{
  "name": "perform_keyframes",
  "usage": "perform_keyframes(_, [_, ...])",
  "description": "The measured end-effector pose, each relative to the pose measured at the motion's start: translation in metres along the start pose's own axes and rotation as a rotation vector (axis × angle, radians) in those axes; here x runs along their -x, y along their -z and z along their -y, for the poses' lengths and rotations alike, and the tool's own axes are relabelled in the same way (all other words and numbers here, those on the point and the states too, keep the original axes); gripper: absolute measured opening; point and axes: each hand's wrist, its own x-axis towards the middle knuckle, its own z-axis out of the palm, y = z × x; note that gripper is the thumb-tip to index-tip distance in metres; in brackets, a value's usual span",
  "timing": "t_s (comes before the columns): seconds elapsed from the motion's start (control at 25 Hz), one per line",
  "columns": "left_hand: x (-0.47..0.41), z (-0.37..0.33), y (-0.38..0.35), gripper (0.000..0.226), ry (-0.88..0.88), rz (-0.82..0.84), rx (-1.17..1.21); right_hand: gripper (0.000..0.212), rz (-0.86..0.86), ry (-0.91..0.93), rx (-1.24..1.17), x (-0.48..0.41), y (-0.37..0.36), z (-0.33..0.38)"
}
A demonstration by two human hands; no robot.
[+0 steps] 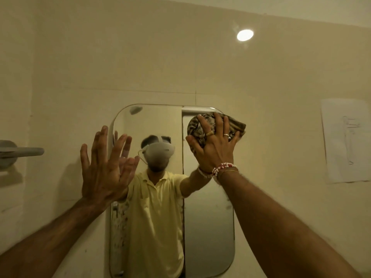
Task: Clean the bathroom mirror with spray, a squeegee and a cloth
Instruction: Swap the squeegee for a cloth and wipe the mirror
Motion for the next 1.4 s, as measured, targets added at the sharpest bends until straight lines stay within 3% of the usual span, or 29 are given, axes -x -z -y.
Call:
perform_keyframes(0.48, [0.015,0.006,0.006,0.083,-0.012,0.024,0.039,0.068,-0.028,-0.108,-0.06,0.074,-0.025,0.019])
perform_keyframes(1.0, [0.008,0.041,0.052,0.071,0.007,0.021,0.131,0.067,0.013,0.195,-0.117,0.073,-0.065,0.214])
perform_keyframes(1.16, [0.022,0.052,0.053,0.071,-0.007,0.026,0.124,0.062,-0.007,0.234,-0.118,0.091,-0.07,0.209])
perform_keyframes(1.4, [0.043,0.036,0.047,0.071,-0.014,0.07,0.112,0.062,0.11,0.374,-0.053,0.156,-0.07,0.181])
